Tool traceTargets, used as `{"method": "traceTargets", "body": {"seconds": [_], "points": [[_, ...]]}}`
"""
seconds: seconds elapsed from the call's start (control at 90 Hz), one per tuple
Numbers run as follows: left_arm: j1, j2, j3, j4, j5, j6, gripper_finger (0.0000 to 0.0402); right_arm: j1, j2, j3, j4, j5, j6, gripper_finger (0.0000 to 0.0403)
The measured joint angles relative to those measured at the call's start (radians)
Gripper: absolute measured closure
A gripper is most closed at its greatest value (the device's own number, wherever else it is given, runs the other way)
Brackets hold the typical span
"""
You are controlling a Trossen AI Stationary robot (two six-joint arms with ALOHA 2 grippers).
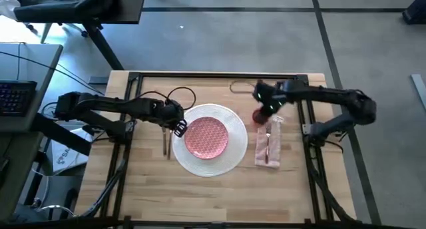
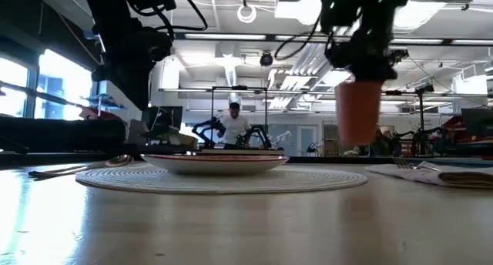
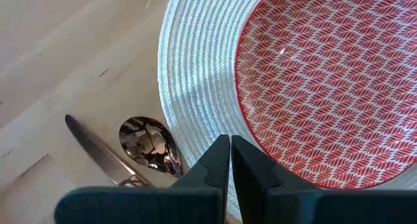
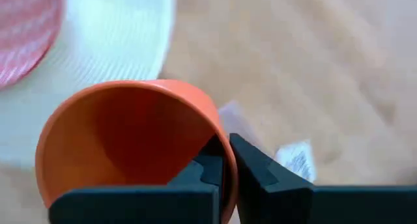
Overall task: Set table place
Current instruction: Put the orange cup to the top right of the white mat, then return to Home Position
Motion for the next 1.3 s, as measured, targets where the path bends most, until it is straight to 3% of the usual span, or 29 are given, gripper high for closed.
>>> {"method": "traceTargets", "body": {"seconds": [0.267,0.511,0.733,1.122,1.3], "points": [[0.001,0.0,0.0,0.004,-0.011,-0.001,0.0401,-0.216,0.107,0.0,0.081,0.025,-0.073,0.0403],[0.001,0.0,0.0,0.007,-0.013,-0.036,0.0401,-0.231,0.178,0.002,0.116,0.027,-0.066,0.0403],[0.0,0.0,0.0,0.007,-0.014,-0.053,0.0401,-0.231,0.155,-0.001,0.127,0.029,-0.089,0.0398],[0.001,0.0,0.0,0.007,-0.018,-0.053,0.0401,-0.237,0.047,-0.001,0.116,0.061,-0.105,0.0255],[0.001,-0.032,0.025,0.002,-0.024,-0.052,0.0401,-0.247,-0.072,0.073,0.057,0.093,-0.127,0.023]]}}
